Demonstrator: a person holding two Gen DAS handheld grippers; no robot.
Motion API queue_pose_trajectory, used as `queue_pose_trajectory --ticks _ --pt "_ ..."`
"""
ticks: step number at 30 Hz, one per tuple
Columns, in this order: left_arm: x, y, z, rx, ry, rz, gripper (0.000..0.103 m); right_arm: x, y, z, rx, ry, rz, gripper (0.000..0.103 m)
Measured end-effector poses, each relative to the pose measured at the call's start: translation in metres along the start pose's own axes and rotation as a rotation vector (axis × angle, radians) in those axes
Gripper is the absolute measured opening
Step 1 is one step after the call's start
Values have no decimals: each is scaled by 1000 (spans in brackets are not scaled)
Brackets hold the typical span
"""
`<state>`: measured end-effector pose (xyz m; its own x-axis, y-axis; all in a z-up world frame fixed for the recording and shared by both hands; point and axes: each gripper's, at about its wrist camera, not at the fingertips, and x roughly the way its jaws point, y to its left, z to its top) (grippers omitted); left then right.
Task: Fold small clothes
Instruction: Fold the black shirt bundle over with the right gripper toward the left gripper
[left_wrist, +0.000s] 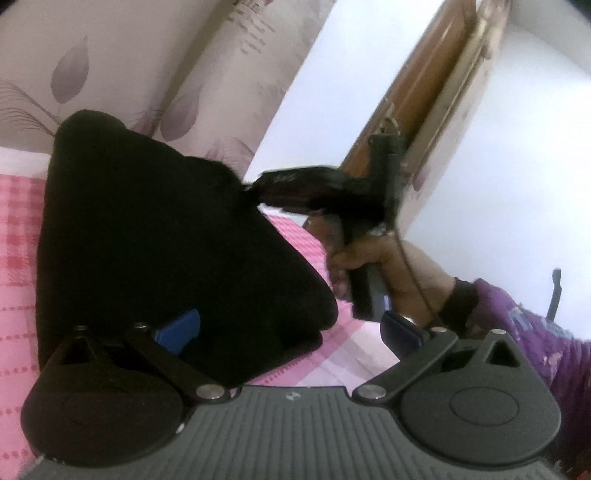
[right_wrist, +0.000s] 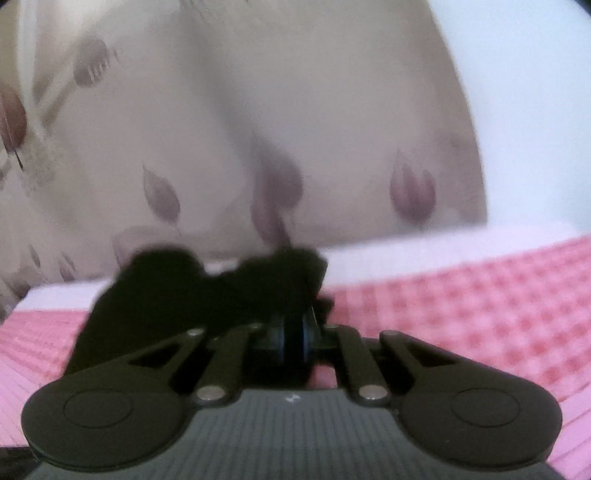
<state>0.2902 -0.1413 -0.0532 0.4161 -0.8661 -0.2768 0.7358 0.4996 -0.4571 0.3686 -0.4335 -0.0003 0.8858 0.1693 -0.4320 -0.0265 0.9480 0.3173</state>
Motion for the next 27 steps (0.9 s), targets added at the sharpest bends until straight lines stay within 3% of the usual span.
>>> queue_pose_trajectory --ticks 4,7,11,15,19,22,27 --pt "0 0 1 -4 6 -7 102 13 -26 -9 176 6 105 15" --pt "0 0 2 0 11 0 102 -2 -38 -13 260 -19 147 21" --pt "1 -2 2 1 11 4 102 -61 -20 -16 173 -128 182 21" --pt "0 -4 1 5 12 6 102 -104 14 -47 26 -86 171 21" --pt "-2 -5 0 4 3 18 103 -111 24 -86 10 -3 96 11" --pt "-7 -8 -1 1 -24 96 103 -113 28 -112 33 4 91 10" --pt "-5 -13 0 16 -14 190 103 -113 26 -108 56 6 93 10"
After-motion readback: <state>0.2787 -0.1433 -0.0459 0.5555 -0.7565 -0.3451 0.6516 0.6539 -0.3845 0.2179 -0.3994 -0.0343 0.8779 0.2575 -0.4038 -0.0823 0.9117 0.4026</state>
